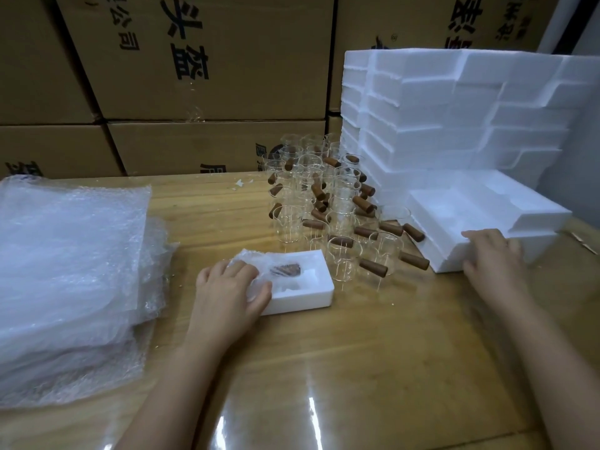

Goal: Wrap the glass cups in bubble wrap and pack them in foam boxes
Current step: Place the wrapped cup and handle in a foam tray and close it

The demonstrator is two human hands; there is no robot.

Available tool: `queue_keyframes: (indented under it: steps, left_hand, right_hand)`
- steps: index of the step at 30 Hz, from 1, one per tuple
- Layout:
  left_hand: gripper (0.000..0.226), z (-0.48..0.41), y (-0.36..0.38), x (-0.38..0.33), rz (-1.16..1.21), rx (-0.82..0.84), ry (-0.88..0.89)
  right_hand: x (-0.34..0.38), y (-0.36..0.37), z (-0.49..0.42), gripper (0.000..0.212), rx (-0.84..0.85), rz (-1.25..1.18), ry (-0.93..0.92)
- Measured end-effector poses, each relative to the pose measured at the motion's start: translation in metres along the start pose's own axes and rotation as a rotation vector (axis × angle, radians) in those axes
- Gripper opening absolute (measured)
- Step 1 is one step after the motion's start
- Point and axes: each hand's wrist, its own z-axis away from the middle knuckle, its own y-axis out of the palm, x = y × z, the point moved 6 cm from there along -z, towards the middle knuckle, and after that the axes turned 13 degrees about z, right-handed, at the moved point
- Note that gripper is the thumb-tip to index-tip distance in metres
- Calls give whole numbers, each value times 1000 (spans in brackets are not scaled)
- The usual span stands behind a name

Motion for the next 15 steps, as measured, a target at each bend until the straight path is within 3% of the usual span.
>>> queue_keyframes:
  steps: [8, 11, 15]
  left_hand:
    - [46, 7, 3, 2, 191, -94, 14]
    - [47, 9, -6, 8, 473, -209, -16]
    - [39, 10, -17, 17, 675, -355, -56]
  right_hand:
    - [-2, -14, -14, 42, -126, -29, -52]
    - [8, -40, -7, 47, -261, -221, -94]
    - [38, -79, 8, 38, -415, -643, -67]
